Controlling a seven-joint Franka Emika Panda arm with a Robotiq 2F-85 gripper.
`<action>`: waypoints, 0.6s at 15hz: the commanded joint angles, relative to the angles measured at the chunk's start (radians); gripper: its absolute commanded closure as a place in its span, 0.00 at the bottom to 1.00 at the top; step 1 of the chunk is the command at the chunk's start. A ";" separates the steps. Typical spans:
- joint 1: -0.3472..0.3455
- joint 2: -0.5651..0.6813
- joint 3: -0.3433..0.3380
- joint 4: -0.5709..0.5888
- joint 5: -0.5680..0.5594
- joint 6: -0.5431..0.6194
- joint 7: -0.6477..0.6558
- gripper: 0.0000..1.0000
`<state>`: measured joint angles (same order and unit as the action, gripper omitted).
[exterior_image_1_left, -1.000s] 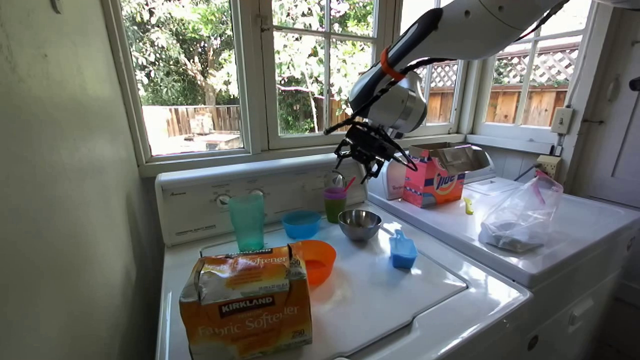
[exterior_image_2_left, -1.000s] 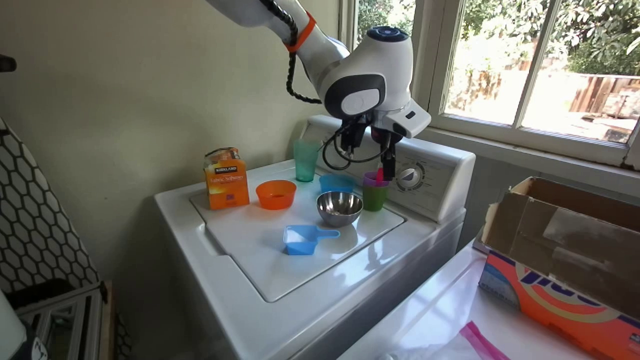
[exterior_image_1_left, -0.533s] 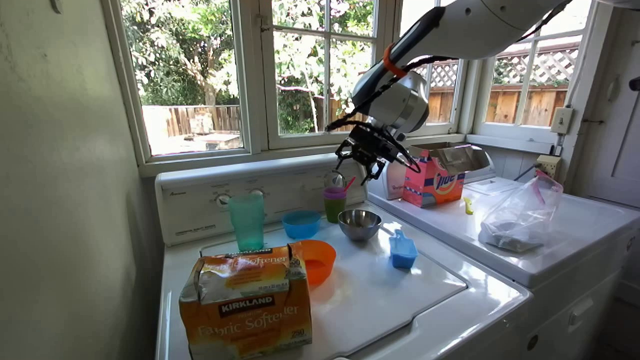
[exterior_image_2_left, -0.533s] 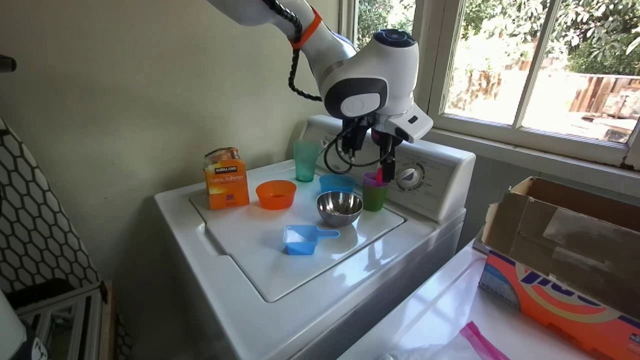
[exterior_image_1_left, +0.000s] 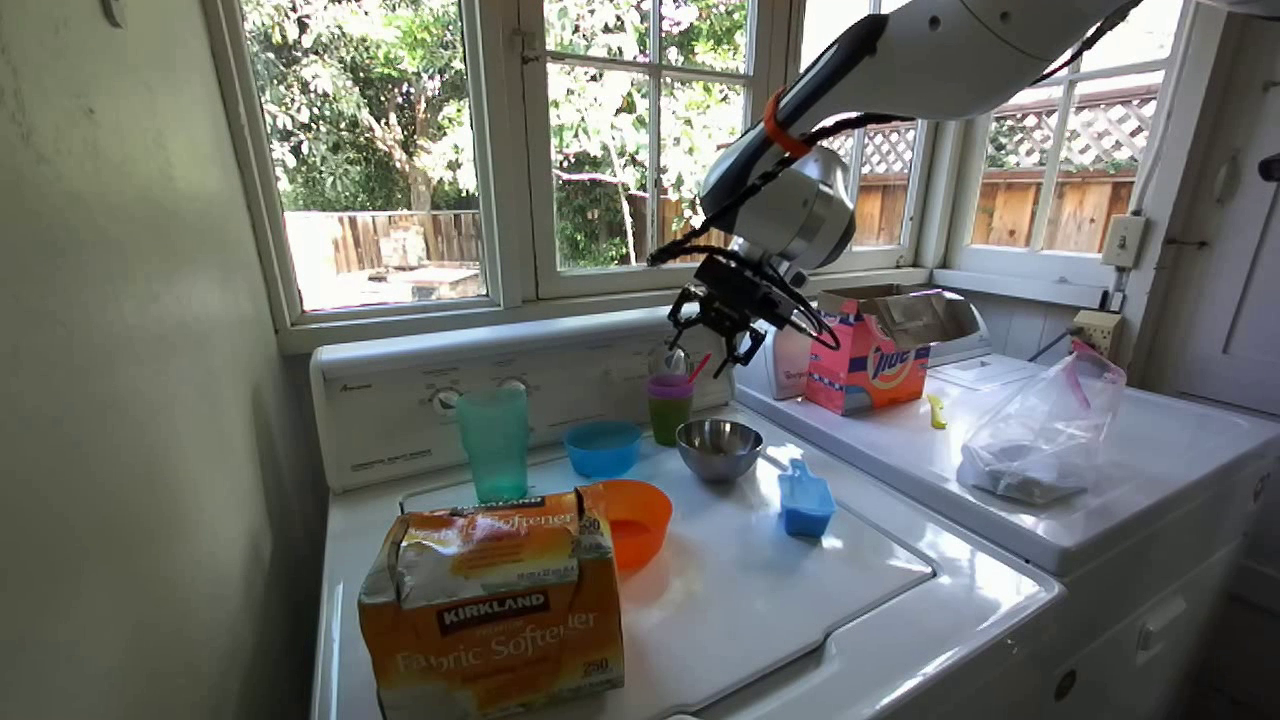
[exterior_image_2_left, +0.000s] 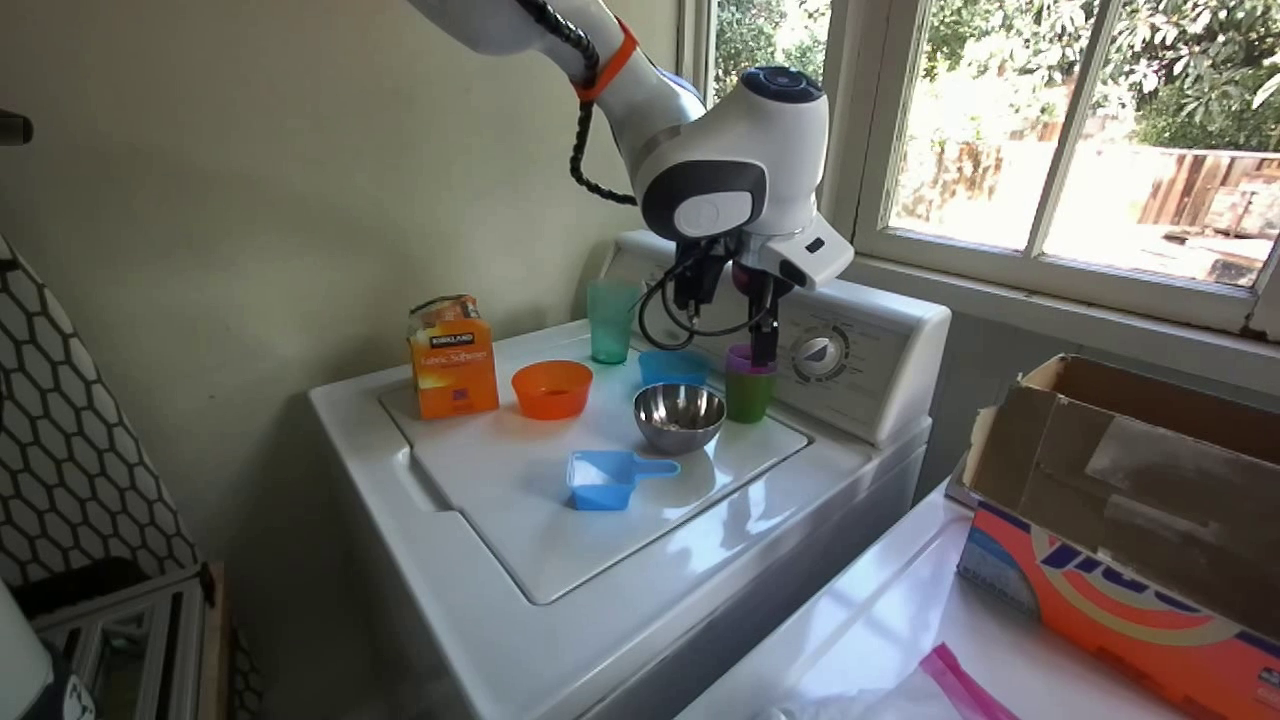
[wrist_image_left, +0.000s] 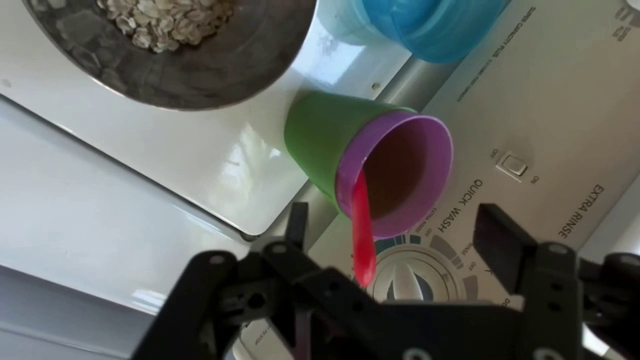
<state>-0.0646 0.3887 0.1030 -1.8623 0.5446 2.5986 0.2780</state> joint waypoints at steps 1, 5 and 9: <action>0.019 -0.025 -0.021 -0.034 -0.012 -0.012 0.017 0.23; 0.044 -0.030 -0.056 -0.041 -0.074 0.001 0.059 0.37; 0.060 -0.028 -0.076 -0.037 -0.122 0.002 0.079 0.59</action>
<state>-0.0312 0.3857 0.0538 -1.8671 0.4659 2.5986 0.3179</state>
